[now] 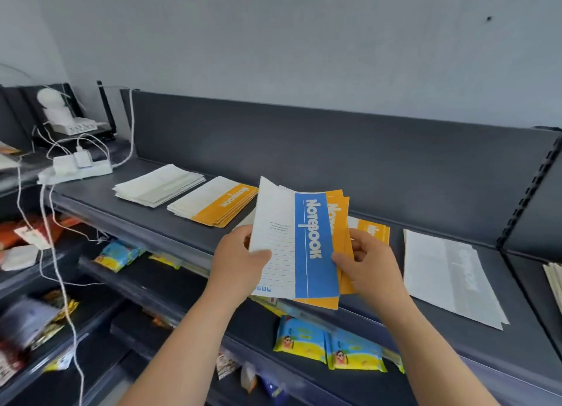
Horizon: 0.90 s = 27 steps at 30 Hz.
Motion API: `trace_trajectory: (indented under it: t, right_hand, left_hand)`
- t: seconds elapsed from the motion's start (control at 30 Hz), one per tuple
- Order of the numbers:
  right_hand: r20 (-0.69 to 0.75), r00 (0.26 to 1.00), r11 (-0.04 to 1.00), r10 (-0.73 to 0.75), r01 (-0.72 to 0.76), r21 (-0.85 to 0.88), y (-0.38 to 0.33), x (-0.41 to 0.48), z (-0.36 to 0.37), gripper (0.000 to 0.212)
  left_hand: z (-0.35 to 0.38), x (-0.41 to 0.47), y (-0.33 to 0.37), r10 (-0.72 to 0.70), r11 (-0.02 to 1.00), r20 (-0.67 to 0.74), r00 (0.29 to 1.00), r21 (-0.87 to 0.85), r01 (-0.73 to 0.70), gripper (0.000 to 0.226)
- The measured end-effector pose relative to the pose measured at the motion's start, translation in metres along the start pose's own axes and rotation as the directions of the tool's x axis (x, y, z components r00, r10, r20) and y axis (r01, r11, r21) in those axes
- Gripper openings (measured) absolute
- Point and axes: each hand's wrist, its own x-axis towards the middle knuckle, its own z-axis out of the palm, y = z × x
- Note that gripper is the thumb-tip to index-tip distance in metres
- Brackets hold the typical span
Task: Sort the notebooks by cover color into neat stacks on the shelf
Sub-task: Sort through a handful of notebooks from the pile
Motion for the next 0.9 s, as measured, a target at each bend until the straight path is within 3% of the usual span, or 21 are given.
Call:
trace_trajectory:
  t: [0.5,0.9]
  right_hand:
    - [0.106,0.994,0.995,-0.029,0.039,-0.088,-0.010,0.126,0.122,0.022]
    - [0.092,0.993,0.977,0.079,-0.058,-0.203,-0.019,0.196,0.216,0.009]
  left_hand:
    - [-0.065,0.135,-0.065,-0.008,0.996,-0.167,0.986,0.083,0.022,0.029]
    - [-0.113,0.245,-0.109,0.001,0.971,-0.107,0.994,0.236,0.024,0.037]
